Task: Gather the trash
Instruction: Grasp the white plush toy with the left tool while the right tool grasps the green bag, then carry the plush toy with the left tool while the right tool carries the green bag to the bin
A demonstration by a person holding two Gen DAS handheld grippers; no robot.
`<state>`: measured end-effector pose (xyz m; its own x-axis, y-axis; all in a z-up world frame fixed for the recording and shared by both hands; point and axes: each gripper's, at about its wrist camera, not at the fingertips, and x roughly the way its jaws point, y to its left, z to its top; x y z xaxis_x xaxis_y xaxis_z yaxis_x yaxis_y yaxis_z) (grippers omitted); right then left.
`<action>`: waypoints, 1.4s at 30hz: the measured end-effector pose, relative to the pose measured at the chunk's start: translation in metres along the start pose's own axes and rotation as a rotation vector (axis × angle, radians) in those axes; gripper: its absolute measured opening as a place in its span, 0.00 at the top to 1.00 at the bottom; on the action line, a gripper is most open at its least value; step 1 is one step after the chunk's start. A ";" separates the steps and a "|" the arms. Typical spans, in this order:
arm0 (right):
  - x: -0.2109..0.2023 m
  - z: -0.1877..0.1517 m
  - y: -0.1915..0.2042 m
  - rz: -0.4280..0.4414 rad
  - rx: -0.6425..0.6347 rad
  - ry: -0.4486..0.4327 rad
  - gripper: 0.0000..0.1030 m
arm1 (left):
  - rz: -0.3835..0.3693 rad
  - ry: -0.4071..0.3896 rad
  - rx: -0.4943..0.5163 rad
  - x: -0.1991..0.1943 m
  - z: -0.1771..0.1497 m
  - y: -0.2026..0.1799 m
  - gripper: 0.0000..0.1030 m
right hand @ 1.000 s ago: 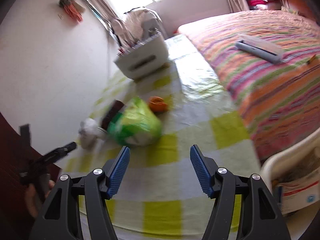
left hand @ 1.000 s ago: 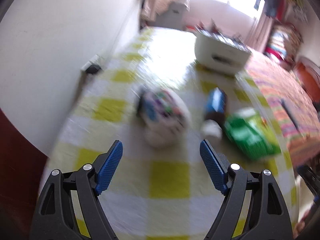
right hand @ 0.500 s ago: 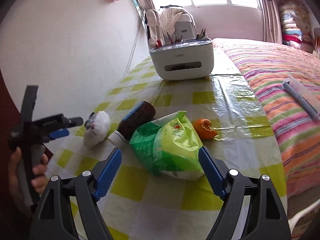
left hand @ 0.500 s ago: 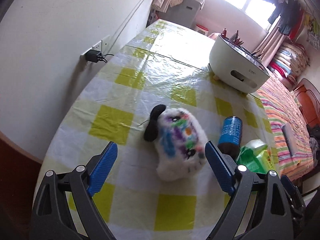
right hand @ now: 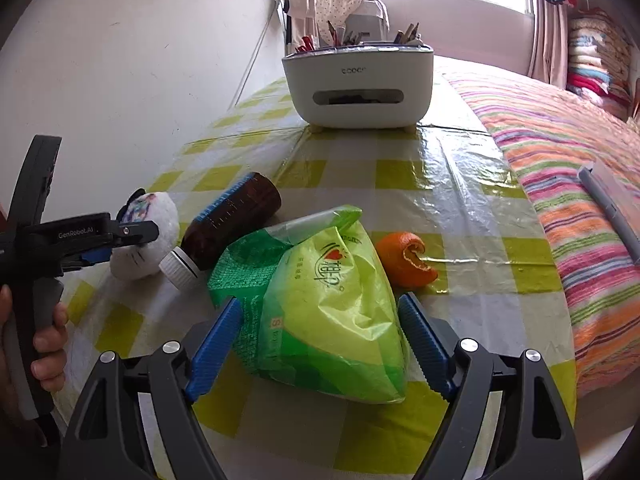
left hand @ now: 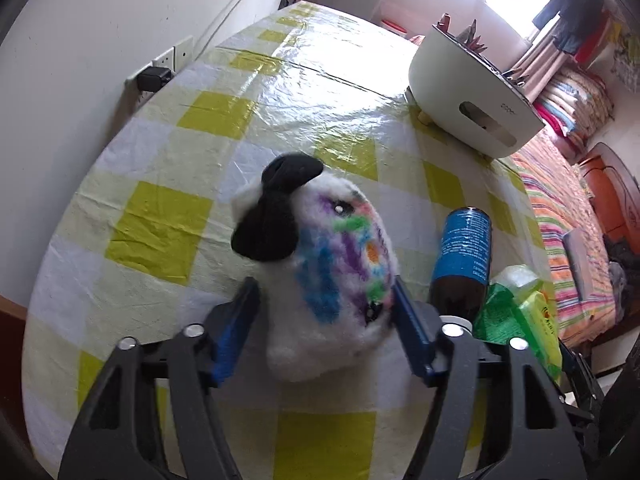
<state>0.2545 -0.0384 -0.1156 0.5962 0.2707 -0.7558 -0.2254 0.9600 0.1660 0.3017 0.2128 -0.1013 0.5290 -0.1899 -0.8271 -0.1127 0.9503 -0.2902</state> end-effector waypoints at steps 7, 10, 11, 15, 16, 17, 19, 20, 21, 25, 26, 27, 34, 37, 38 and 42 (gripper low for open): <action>-0.007 -0.007 -0.005 0.003 0.016 0.004 0.56 | 0.024 -0.017 0.034 -0.003 -0.006 -0.006 0.60; -0.013 -0.011 -0.009 0.012 0.035 -0.003 0.58 | 0.031 -0.025 0.031 -0.007 -0.009 -0.007 0.63; -0.014 -0.012 -0.010 0.014 0.041 -0.005 0.58 | 0.035 -0.026 0.029 -0.008 -0.009 -0.006 0.64; -0.025 -0.016 -0.015 0.040 0.076 -0.018 0.59 | 0.052 -0.035 0.043 -0.015 -0.014 -0.007 0.64; -0.027 -0.015 -0.016 0.042 0.078 -0.021 0.59 | 0.058 -0.038 0.051 -0.017 -0.016 -0.008 0.64; -0.031 -0.016 -0.017 0.044 0.082 -0.028 0.59 | 0.062 -0.043 0.057 -0.019 -0.017 -0.009 0.64; -0.037 -0.018 -0.016 0.045 0.082 -0.039 0.59 | 0.063 -0.050 0.073 -0.024 -0.021 -0.012 0.64; -0.040 -0.019 -0.016 0.045 0.082 -0.044 0.59 | 0.060 -0.054 0.076 -0.027 -0.023 -0.013 0.64; -0.043 -0.021 -0.016 0.045 0.081 -0.046 0.59 | 0.053 -0.060 0.079 -0.031 -0.025 -0.014 0.64; -0.050 -0.024 -0.014 0.042 0.076 -0.050 0.59 | 0.041 -0.084 0.102 -0.045 -0.033 -0.020 0.64; -0.052 -0.025 -0.014 0.041 0.074 -0.051 0.59 | 0.040 -0.088 0.110 -0.047 -0.035 -0.023 0.64; -0.054 -0.026 -0.014 0.040 0.070 -0.052 0.59 | 0.039 -0.092 0.120 -0.050 -0.037 -0.026 0.64; -0.076 -0.039 -0.014 0.022 0.052 -0.060 0.59 | 0.002 -0.088 0.192 -0.064 -0.067 -0.052 0.63; -0.086 -0.044 -0.017 0.016 0.048 -0.067 0.58 | -0.020 -0.097 0.234 -0.072 -0.080 -0.067 0.63; -0.091 -0.046 -0.019 0.011 0.048 -0.074 0.59 | -0.025 -0.098 0.247 -0.074 -0.085 -0.071 0.63; -0.103 -0.052 -0.023 0.003 0.046 -0.084 0.59 | -0.053 -0.090 0.288 -0.077 -0.100 -0.091 0.63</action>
<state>0.1581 -0.0917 -0.0741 0.6584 0.2767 -0.6999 -0.1928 0.9609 0.1986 0.1869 0.1162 -0.0590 0.6013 -0.2308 -0.7650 0.1535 0.9729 -0.1729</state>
